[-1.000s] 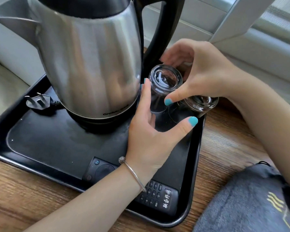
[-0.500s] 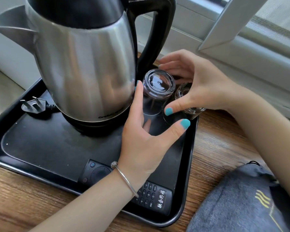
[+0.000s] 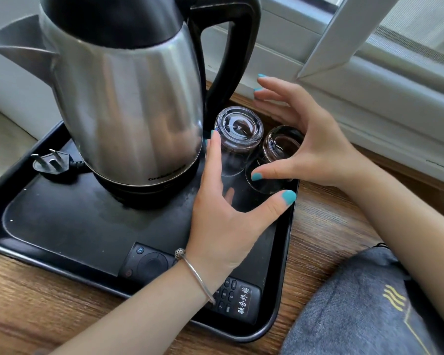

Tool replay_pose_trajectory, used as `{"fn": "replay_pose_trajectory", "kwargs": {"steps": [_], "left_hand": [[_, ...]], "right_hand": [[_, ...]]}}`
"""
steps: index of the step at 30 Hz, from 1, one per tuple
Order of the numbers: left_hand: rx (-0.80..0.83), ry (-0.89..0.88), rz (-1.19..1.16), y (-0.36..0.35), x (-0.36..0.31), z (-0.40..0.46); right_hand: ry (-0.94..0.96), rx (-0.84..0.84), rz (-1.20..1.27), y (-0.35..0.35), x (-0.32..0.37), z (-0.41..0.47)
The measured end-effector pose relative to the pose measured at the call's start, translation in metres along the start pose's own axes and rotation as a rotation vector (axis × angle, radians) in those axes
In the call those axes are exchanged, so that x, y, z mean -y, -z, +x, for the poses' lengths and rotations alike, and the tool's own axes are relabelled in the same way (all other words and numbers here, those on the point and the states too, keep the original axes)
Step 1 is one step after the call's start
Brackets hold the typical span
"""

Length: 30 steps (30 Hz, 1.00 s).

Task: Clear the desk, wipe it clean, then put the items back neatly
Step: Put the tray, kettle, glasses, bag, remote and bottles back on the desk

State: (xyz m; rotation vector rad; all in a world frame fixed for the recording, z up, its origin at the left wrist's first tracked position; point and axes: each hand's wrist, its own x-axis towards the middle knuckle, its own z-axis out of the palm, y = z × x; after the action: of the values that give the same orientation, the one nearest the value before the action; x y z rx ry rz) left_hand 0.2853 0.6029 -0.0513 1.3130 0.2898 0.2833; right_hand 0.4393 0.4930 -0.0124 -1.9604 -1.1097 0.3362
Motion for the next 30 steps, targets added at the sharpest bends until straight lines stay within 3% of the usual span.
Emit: {"fn": "replay_pose_trajectory", "kwargs": {"steps": [10, 30], "left_hand": [[0.007, 0.082, -0.01, 0.001, -0.011, -0.012], [0.247, 0.138, 0.129, -0.007, -0.075, -0.076]], "right_hand": [[-0.006, -0.026, -0.096, 0.004, 0.013, -0.007], [-0.24, -0.427, -0.251, 0.018, 0.153, -0.128]]}}
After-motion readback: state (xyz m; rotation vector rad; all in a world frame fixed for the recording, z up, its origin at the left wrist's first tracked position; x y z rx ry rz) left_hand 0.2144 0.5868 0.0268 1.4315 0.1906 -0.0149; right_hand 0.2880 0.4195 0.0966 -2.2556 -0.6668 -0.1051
